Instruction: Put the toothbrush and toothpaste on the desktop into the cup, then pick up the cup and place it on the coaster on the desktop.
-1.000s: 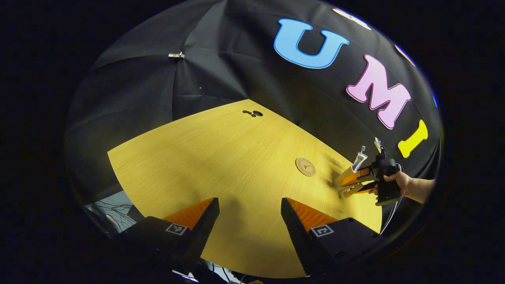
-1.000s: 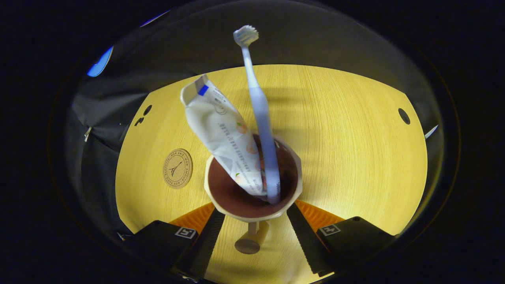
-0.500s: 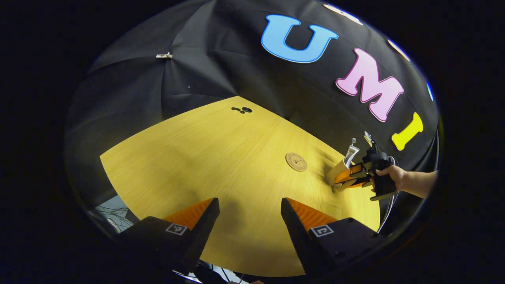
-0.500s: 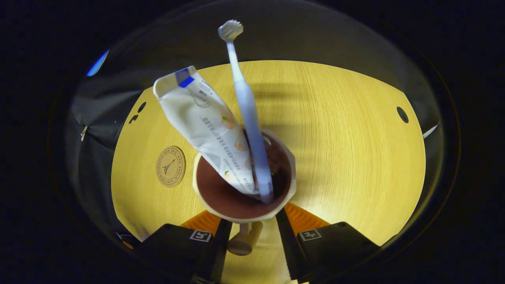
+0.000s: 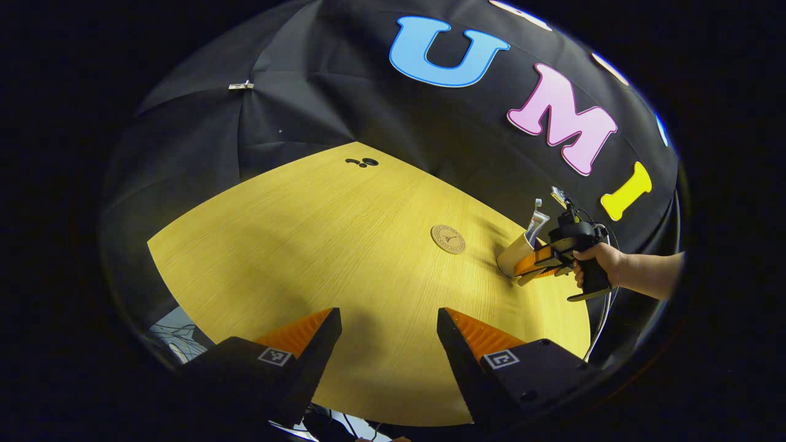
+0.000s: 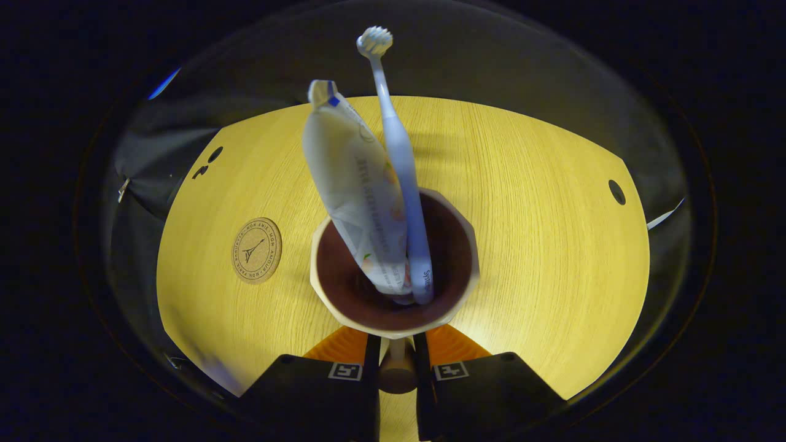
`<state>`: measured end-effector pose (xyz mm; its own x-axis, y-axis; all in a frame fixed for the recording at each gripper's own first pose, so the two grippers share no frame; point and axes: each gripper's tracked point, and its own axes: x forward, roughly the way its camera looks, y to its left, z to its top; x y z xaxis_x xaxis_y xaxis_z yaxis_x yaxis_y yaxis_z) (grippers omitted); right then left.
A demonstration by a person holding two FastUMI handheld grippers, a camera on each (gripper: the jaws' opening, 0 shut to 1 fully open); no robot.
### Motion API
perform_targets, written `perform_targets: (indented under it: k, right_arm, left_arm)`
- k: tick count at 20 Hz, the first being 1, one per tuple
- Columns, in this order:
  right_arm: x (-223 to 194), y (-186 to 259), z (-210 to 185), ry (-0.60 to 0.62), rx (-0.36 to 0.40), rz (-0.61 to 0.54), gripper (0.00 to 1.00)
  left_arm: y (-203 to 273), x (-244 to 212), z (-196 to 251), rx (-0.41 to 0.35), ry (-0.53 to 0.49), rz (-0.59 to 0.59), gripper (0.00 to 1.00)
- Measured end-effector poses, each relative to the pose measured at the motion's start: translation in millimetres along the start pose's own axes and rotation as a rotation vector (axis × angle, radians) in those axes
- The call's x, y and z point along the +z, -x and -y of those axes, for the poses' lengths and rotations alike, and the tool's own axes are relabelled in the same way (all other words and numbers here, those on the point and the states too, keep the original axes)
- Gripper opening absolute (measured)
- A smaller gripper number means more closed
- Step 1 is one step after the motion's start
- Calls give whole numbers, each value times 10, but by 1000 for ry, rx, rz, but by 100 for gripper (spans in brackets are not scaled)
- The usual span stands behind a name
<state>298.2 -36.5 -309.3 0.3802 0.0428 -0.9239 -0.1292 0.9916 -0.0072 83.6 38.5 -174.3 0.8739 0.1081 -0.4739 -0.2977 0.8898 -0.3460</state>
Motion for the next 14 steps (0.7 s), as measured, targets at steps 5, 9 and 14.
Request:
perform_targets:
  k: [5,9,14]
  right_arm:
    - [157,116,-28,-19,3,95,27]
    - [297,277,-63,-7,36,123,27]
    - [468,428,-290,26,98,144,27]
  left_arm:
    - [-5,-56,8,-7,-10,-7,97]
    - [-22,-53,19,-14,-21,-5,97]
    - [-8,-43,13,-22,-29,6,97]
